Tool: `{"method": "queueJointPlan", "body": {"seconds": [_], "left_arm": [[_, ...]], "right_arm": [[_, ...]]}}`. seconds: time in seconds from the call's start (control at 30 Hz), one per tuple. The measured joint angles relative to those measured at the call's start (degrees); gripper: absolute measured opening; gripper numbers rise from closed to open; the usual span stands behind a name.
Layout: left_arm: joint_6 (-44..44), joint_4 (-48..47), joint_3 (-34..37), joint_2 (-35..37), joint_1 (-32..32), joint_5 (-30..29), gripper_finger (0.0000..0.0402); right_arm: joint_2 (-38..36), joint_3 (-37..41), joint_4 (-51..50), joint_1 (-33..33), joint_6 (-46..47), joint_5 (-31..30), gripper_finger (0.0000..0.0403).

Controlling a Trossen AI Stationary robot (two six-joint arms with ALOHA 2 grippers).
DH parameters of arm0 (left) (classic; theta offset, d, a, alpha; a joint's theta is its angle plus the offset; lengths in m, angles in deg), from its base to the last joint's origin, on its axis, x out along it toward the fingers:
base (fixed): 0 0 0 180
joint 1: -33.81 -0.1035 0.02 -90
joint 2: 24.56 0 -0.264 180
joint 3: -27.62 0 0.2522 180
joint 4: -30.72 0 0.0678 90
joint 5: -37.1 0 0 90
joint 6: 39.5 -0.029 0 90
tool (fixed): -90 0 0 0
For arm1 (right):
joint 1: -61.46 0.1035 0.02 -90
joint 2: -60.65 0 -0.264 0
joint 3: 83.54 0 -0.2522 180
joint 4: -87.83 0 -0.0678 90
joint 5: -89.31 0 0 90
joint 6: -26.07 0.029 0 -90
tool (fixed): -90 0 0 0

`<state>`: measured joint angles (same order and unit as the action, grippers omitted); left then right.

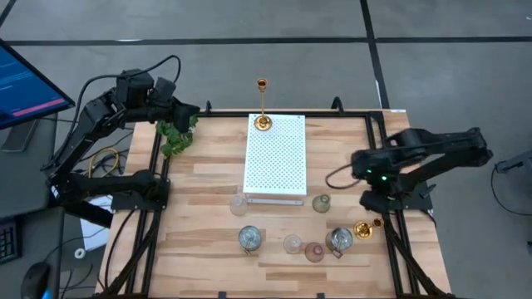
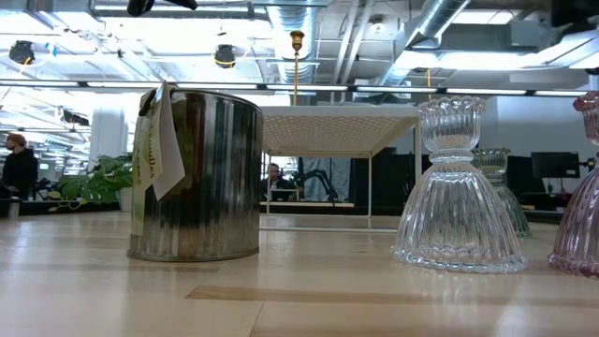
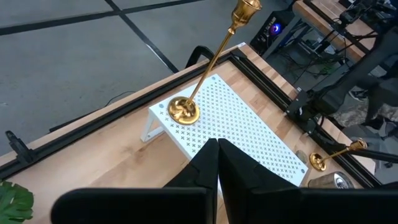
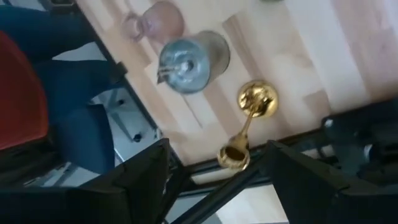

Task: Pick & Place candle stick holders
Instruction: Put the gold candle holder on the shelf

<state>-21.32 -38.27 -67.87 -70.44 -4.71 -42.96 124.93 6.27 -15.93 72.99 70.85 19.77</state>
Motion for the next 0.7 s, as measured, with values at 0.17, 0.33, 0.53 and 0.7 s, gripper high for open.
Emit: {"method": "queueJointPlan", "body": {"seconds": [0.17, 0.33, 0.53, 0.7], "left_arm": [[0.0, 0.0, 0.0, 0.0, 0.0, 0.0, 0.001], [0.0, 0.0, 0.0, 0.0, 0.0, 0.0, 0.001], [0.0, 0.2, 0.0, 0.0, 0.0, 0.0, 0.001], [0.0, 0.2, 0.0, 0.0, 0.0, 0.0, 0.001]], "right_arm": [[-4.3, 0.0, 0.0, 8.4, 8.2, -4.9, 0.0256], [-5.0, 0.0, 0.0, 17.4, 10.8, -5.4, 0.0256], [-3.6, 0.0, 0.0, 24.6, 10.8, -11.3, 0.0256], [-2.4, 0.1, 0.0, 27.4, 10.8, -16.0, 0.0256]]}}
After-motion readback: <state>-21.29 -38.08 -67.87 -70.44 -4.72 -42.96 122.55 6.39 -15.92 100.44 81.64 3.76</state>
